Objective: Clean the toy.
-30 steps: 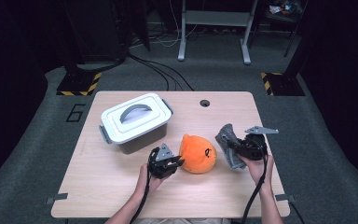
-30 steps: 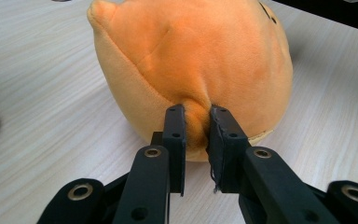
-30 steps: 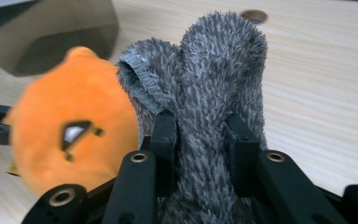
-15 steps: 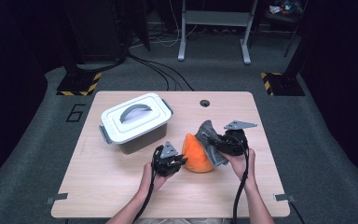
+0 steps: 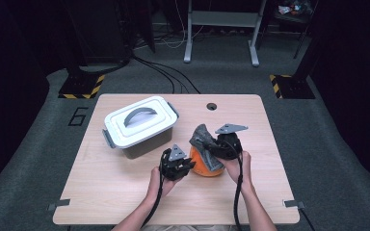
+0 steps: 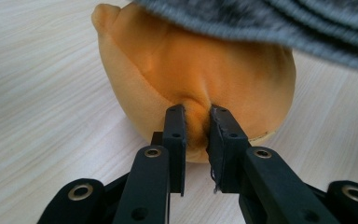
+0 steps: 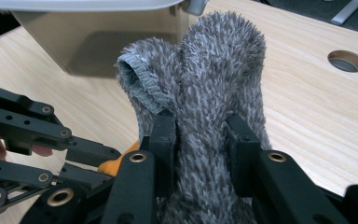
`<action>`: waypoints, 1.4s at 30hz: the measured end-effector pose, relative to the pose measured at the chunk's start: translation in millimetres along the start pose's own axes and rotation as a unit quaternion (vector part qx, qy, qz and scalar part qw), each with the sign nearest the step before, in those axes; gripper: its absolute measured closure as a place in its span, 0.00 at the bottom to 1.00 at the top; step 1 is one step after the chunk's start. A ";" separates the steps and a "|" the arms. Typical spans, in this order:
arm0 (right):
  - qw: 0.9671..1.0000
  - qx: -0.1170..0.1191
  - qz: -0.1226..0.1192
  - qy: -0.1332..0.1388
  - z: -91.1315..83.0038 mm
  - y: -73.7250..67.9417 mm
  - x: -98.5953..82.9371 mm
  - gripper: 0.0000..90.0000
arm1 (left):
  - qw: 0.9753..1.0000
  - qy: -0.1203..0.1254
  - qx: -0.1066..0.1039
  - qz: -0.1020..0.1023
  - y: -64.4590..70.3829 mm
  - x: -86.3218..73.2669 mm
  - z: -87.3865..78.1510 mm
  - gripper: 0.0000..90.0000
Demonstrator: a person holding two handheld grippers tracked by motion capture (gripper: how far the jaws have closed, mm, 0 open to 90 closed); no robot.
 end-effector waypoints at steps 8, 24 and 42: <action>1.000 -0.018 -0.018 0.000 7.7 -5.7 -6.0 0.76 | 1.000 -0.001 0.008 -0.019 -2.3 -1.8 1.0 0.89; 0.999 -0.047 0.006 0.008 -7.9 16.8 -23.1 0.76 | 0.999 0.004 0.012 -0.030 -3.9 -4.2 0.9 0.91; 0.992 -0.071 0.098 -0.024 -3.5 66.7 -75.1 0.77 | 1.000 0.006 0.009 -0.027 -4.2 -5.4 0.5 0.90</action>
Point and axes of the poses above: each handheld gripper's, and its own axes: z roughly forward along the jaws, x roughly out of its top, y roughly to its right, the point moved 4 cm from there along z, roughly forward along the jaws, and after that the axes turned 14 degrees about -x, right-handed, at the moved point
